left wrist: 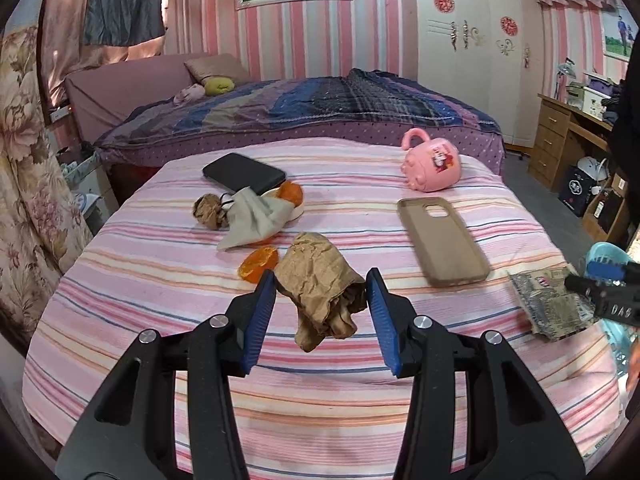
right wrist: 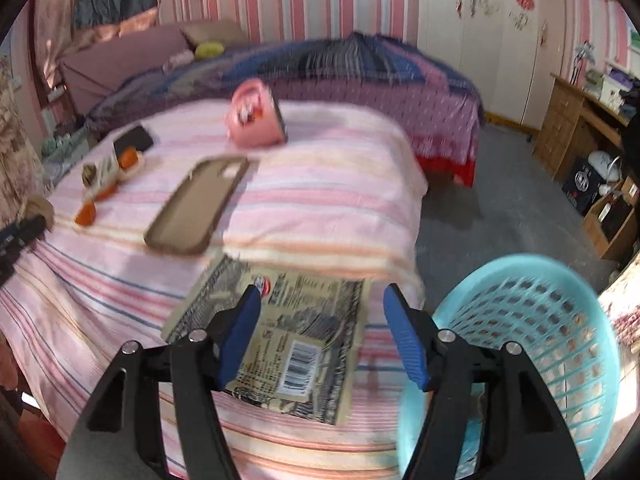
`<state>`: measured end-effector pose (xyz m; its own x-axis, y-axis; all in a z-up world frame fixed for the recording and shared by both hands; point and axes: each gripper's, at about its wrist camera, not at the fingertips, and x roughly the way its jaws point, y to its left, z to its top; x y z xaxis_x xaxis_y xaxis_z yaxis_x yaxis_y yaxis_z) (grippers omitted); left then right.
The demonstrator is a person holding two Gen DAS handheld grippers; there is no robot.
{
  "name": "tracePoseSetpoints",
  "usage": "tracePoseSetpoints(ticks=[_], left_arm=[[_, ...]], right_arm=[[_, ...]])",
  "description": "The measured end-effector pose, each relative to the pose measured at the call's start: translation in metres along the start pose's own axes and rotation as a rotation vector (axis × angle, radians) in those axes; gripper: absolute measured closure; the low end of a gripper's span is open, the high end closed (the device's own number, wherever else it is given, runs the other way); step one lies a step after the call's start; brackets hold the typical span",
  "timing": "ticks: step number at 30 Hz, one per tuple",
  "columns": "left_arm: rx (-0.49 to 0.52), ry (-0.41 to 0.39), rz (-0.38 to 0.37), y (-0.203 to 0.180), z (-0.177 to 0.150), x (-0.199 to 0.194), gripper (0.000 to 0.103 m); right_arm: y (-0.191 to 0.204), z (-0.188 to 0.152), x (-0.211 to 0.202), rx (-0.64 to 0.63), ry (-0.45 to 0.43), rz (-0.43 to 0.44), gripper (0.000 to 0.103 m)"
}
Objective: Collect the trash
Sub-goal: 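Carry the brown paper in the left tool while the right tool carries the wrapper to the basket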
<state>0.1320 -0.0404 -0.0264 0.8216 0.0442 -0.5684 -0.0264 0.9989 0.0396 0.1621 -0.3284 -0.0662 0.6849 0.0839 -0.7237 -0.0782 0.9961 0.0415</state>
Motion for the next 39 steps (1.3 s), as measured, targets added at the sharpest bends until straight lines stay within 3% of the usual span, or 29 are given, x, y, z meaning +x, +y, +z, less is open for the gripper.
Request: tracePoseSetpoints(ticks=[4,9,13,16,20,25,34,39], left_arm=[[0.005,0.002,0.018,0.008,-0.001,0.002,0.058],[-0.019,0.000,0.012,0.019,0.001,0.000,0.057],[-0.028,0.005,0.014,0.023,0.001,0.003,0.057],[-0.036,0.009,0.014,0.026,0.001,0.004,0.057],[-0.044,0.007,0.011,0.026,0.002,0.005,0.057],[-0.028,0.003,0.017,0.021,0.001,0.004,0.057],[-0.021,-0.022,0.004,0.017,0.005,-0.004,0.057],[-0.011,-0.032,-0.052,-0.004,0.012,-0.008,0.057]], right_arm=[[0.002,-0.008,0.020,-0.006,0.065,-0.014,0.039],[-0.005,-0.011,0.031,0.072,0.093,0.034,0.031],[0.004,-0.010,0.034,0.061,0.103,-0.002,0.030],[0.007,-0.009,0.032,0.034,0.080,-0.008,0.045],[0.003,-0.007,0.026,0.022,0.053,-0.032,0.086],[0.000,-0.003,0.017,0.019,0.018,-0.019,0.089],[-0.014,0.012,-0.035,0.037,-0.158,-0.040,0.099],[-0.041,0.013,-0.066,0.076,-0.234,-0.073,0.099]])
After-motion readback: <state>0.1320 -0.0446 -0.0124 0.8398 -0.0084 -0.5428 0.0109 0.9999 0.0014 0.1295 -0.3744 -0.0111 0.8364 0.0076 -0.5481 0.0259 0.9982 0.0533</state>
